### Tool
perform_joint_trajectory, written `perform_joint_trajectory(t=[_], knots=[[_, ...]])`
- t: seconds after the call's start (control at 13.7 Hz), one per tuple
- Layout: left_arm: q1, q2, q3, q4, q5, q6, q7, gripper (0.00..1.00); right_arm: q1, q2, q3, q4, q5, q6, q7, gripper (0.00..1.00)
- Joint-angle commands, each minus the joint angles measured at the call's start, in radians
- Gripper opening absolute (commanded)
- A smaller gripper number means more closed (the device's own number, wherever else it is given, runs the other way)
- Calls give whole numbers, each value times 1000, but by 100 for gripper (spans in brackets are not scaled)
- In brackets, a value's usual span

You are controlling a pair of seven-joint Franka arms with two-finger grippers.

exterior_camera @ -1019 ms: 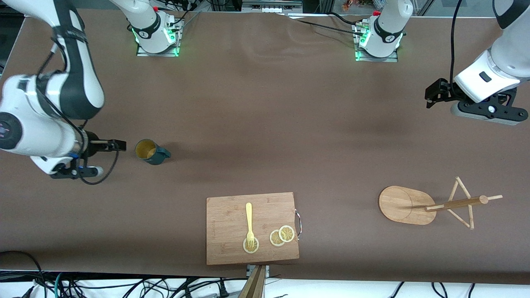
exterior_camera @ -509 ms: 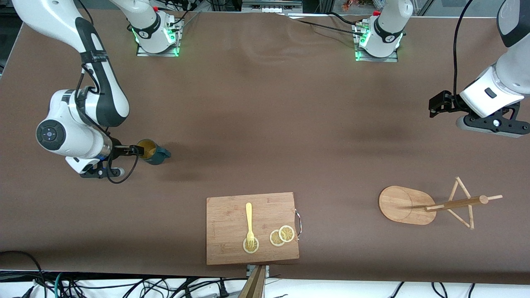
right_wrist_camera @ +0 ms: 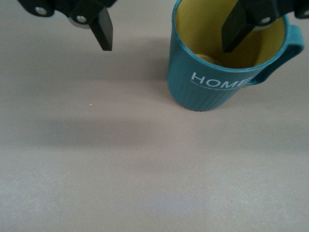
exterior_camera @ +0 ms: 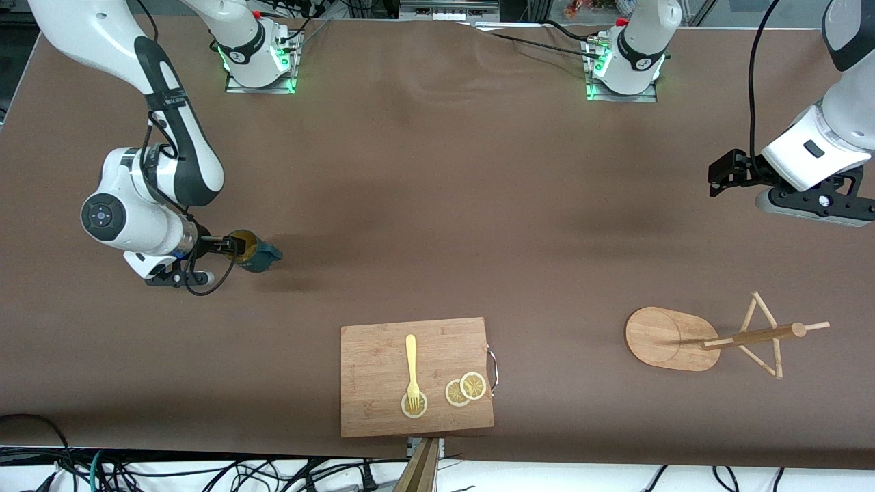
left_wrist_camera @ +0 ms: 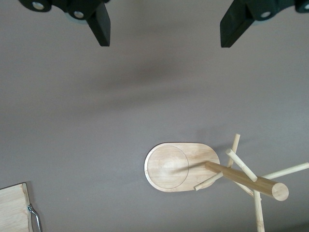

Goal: Pass cup and hang on rack
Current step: 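Grasp the teal mug rim with the right gripper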

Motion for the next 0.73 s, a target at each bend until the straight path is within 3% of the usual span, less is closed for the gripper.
perform_joint_trajectory(t=[0.0,0.07,0.15,0.22,0.66], knots=[[0,13,1,27,-26,-2,12,100,-3,-15,0,-47,15,49,6,83],[1,13,1,27,-26,-2,12,100,-1,-15,0,-45,15,46,12,60],[0,13,1,28,-26,-2,12,100,-1,-17,0,-44,15,41,20,22],[0,13,1,28,-26,-2,12,100,0,-18,0,-41,15,38,41,2],[0,13,1,28,-26,-2,12,100,2,-18,8,-25,50,41,58,0]])
